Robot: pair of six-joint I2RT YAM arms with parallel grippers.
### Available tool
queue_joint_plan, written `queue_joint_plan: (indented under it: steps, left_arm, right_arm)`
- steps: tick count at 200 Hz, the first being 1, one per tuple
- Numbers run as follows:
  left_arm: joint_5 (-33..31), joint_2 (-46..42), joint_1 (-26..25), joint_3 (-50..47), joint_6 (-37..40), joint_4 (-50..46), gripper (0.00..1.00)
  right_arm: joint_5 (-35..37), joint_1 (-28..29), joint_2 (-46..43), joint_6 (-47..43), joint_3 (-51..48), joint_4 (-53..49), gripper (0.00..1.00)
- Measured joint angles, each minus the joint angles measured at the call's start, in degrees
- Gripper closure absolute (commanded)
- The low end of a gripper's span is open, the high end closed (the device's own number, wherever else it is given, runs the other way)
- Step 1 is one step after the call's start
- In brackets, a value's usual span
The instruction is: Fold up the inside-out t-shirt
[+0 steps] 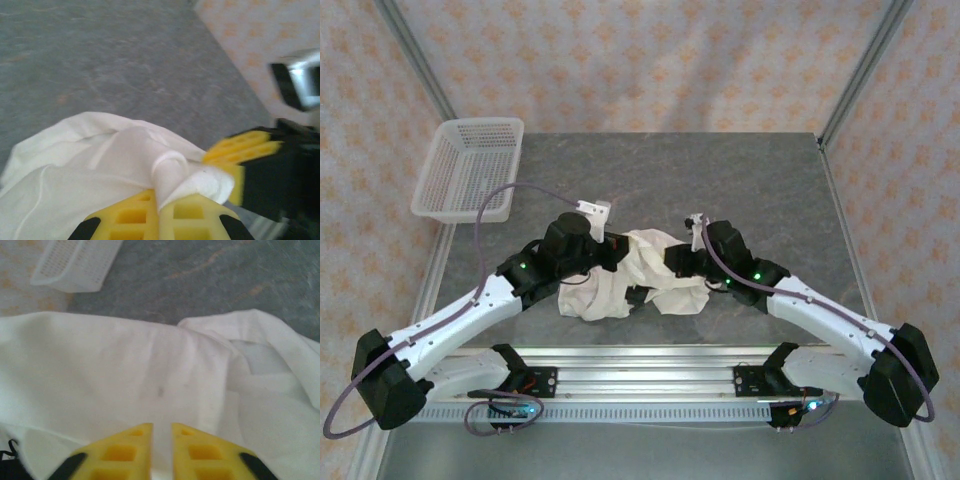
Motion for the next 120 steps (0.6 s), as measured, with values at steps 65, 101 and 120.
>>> queue_joint_plan:
  steps: [65, 101, 120]
  left_arm:
    - [6.36, 2.25, 0.00, 0.94, 0.85, 1.53, 1.00]
    - [6.82, 3.63, 0.00, 0.94, 0.83, 1.53, 1.00]
    - [6.80, 3.67, 0.00, 0.94, 0.83, 1.55, 1.00]
  right_arm:
    - [6.16, 7.10, -15.08, -11.02, -5.53, 3.61, 0.45]
    - [5.99, 7.56, -9.53, -9.20, -3.76, 8.00, 0.51]
    - [4.83, 7.56, -5.22, -5.25, -1.36, 10.05, 0.57]
